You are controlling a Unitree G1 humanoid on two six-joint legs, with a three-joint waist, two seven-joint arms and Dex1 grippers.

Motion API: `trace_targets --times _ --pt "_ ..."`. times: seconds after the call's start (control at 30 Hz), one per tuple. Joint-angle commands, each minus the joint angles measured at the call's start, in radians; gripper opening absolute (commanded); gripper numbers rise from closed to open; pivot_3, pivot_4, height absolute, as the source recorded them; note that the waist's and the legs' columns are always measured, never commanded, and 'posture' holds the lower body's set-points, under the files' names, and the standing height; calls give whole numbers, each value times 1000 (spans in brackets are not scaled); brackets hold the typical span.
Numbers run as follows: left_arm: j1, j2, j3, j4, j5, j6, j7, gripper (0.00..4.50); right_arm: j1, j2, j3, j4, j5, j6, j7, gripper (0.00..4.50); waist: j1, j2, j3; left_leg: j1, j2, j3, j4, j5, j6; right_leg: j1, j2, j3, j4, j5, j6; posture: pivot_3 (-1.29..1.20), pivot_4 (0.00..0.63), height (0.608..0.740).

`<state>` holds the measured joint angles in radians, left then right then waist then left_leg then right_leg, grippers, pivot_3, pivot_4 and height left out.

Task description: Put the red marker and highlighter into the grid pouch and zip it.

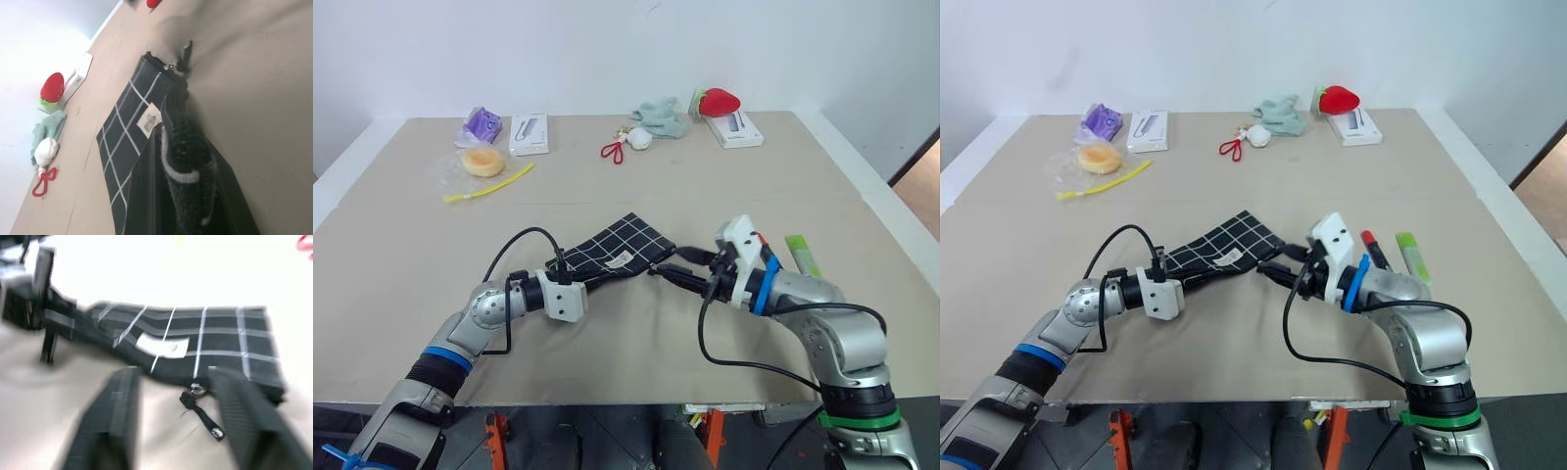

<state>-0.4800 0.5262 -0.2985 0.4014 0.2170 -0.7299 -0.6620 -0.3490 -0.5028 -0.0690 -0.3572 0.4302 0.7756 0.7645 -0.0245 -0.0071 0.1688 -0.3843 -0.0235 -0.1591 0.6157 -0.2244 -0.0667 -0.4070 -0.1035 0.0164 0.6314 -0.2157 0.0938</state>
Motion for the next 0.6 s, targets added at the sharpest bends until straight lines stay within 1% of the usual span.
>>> trace_targets --times 0.03,0.07,0.1,0.13,0.23,0.33,0.37,0.4,0.47,0.6 --pt "-8 13 -6 35 5 -7 -14 0 5 -26 -38 -47 -16 -64 -39 4451 0 0 0 0 0 0 0 0 0 0 0 0 0 0 0 0 150 740" --pt "-14 12 -6 39 3 -10 -16 0 2 -33 -36 -36 -43 -95 -54 4238 0 0 0 0 0 0 0 0 0 0 0 0 0 0 0 0 150 740" --pt "-19 12 -6 42 0 -10 -19 0 -1 -51 -20 -22 -82 -145 -60 4207 0 0 0 0 0 0 0 0 0 0 0 0 0 0 0 0 150 740" --pt "-23 11 -6 44 -2 -11 -23 0 1 -80 9 -5 -134 -209 -54 3966 0 0 0 0 0 0 0 0 0 0 0 0 0 0 0 0 150 740" --pt "-30 9 -7 51 -9 -16 -31 0 19 -171 115 63 -318 -466 -30 2486 0 0 0 0 0 1 0 0 0 0 0 0 0 1 0 0 150 740" --pt "-36 6 -8 57 -16 -21 -38 0 7 -204 180 146 -433 -685 -39 968 0 0 1 0 0 1 0 0 0 0 0 0 0 1 0 0 150 740" --pt "-39 4 -8 57 -21 -22 -41 0 -1 -217 210 185 -491 -763 -51 374 -1 0 1 0 0 1 0 0 0 0 0 0 0 1 0 0 150 740" --pt "-41 2 -8 56 -26 -21 -44 0 -7 -225 235 227 -534 -828 -56 25 0 -1 1 0 0 1 0 0 0 0 0 0 0 1 0 0 150 740" --pt "-43 -2 -6 53 -37 -18 -50 0 -21 -235 270 298 -605 -932 -74 25 0 -1 1 0 0 1 1 0 0 0 0 0 0 2 0 0 150 740" --pt "-41 -8 -4 31 -58 -7 -64 0 -80 -214 324 432 -700 -1059 -111 25 -1 -2 2 0 0 2 1 0 0 0 0 1 0 2 0 0 150 740"
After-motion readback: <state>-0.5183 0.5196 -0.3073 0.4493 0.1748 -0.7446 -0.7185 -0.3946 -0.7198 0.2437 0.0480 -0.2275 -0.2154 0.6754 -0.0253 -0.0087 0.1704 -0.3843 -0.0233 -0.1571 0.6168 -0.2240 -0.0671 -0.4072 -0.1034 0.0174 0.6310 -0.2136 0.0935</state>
